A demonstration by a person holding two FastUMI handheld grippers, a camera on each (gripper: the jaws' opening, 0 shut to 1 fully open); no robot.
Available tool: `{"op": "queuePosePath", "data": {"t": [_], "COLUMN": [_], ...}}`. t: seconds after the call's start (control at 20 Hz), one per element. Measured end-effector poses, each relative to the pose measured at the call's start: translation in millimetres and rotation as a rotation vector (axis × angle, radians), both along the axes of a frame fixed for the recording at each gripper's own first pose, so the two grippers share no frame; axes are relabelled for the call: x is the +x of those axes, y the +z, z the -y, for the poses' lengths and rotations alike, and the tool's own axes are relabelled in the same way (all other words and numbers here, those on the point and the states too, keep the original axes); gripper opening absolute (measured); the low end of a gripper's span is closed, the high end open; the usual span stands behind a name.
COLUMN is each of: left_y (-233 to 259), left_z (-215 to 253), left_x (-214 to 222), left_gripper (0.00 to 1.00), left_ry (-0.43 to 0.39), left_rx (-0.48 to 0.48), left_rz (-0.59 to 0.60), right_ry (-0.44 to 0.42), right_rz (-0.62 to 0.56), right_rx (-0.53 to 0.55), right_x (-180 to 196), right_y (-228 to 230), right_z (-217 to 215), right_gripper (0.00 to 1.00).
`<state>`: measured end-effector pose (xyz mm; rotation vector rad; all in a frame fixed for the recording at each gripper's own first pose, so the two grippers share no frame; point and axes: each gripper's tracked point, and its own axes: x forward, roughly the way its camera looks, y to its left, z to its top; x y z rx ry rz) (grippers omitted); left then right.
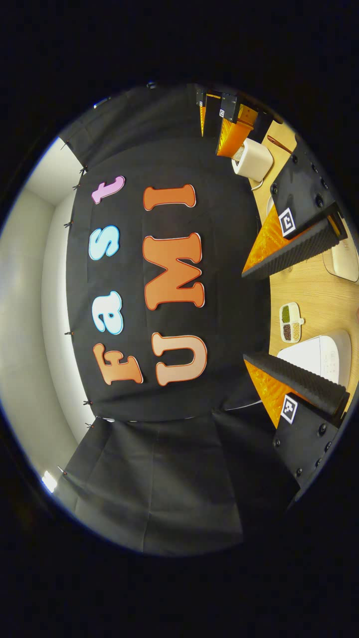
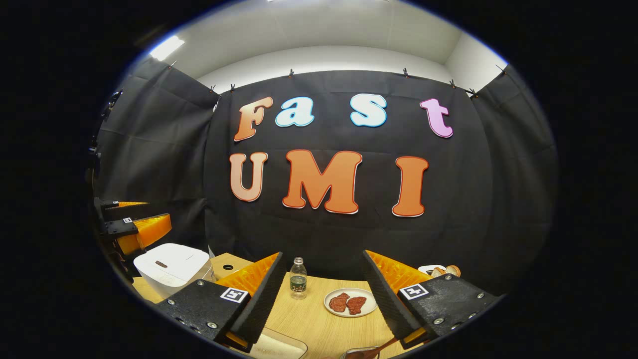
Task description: Close the left gripper, press the button to open the rice cooker; take a wooden spoon from the chopstick holder with the right hand, scoop a spoonful of rice and pour it into the rice cooker, then put the wooden spoon back into the chopstick holder.
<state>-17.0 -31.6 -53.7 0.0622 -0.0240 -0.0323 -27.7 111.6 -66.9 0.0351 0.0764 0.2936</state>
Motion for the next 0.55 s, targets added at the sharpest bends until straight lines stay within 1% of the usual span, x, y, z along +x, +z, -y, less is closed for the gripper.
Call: {"op": "queuePosePath", "data": {"t": [0.3, 0.55], "left_y": [-3.0, -8.4], "left_z": [1.9, -0.5], "left_x": [-0.1, 0.1], "left_gripper": [0.95, 0.95], "left_ry": [-0.011, -0.006], "left_rx": [-0.013, -0.021], "left_rz": [-0.02, -0.046], "right_ry": [0.015, 0.009], "right_rz": [-0.015, -0.02], "right_rx": [-0.014, -0.019], "right_x": [-5.2, -5.7], "right_y": [-1.7, -1.2], "right_z": [-4.3, -3.0], "right_gripper": [0.94, 0.95]}}
